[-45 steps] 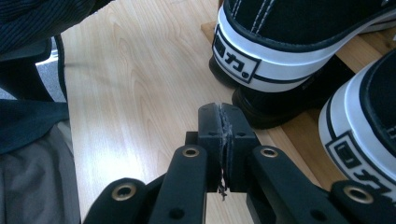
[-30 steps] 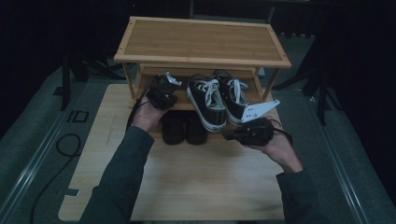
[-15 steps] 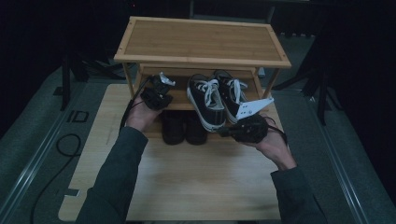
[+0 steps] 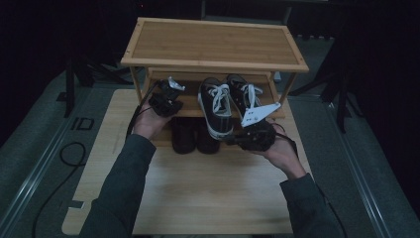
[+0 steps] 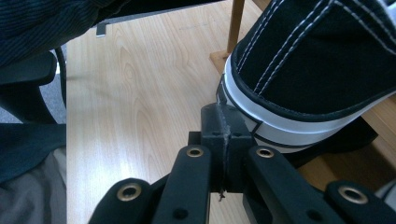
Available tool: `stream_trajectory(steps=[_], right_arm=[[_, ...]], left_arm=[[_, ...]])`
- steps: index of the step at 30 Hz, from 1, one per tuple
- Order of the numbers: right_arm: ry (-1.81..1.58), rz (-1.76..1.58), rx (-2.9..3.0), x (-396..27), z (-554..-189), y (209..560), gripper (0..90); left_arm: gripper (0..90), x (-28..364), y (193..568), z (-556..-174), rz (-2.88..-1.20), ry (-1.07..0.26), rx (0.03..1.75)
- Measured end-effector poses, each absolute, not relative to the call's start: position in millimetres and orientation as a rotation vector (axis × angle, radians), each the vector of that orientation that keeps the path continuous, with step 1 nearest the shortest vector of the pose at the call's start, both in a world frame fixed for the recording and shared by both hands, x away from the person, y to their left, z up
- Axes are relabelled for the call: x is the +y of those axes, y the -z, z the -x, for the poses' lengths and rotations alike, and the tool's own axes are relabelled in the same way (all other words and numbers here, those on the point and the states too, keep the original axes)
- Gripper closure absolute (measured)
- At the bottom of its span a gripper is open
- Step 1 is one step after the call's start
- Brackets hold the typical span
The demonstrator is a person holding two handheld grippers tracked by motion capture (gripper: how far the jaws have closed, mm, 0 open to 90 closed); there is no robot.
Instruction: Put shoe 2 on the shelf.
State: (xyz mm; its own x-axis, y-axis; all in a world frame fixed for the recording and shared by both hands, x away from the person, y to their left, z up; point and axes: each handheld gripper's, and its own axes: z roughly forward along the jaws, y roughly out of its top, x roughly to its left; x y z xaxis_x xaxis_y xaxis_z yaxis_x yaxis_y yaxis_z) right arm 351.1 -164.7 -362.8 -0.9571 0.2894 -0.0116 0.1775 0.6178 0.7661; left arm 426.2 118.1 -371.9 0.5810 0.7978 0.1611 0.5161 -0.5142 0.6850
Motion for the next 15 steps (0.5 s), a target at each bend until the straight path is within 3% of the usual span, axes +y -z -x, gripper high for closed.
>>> stream_trajectory(steps=[15], right_arm=[[-1.305,-0.400,2.709,-155.8,-356.1,364.8,90.0]], left_arm=[[90.0,113.5,372.1,-424.4,-2.237,-0.669,1.043]])
